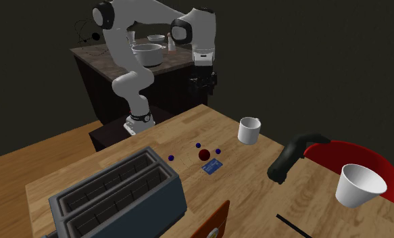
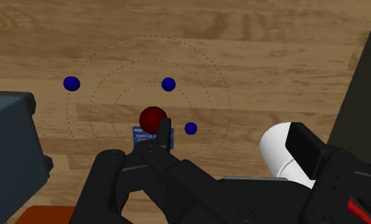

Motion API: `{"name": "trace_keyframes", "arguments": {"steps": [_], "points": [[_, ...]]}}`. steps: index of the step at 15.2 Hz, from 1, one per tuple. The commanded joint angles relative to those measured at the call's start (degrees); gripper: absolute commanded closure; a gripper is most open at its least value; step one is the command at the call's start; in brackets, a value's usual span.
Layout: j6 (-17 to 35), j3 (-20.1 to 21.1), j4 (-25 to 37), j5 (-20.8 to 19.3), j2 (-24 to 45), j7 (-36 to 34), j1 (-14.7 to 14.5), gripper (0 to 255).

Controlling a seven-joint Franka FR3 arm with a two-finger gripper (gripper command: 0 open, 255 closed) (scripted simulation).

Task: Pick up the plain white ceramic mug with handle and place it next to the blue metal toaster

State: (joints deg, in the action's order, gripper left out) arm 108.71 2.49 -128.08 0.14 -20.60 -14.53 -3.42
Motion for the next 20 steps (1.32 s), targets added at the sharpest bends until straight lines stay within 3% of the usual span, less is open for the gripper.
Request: {"name": "trace_keyframes", "arguments": {"steps": [1,9,16,20], "points": [[1.55,0.87,2.77,0.23,4.70,-1.61,-0.31,0],[5.42,3.32,14.89,-0.21,22.31,-7.62,-1.75,0],[5.26,4.14,29.85,-1.40,38.53,-12.23,-3.69,0],[7.24,4.10,29.26,-1.53,39.99,-12.48,-3.85,0]]}}
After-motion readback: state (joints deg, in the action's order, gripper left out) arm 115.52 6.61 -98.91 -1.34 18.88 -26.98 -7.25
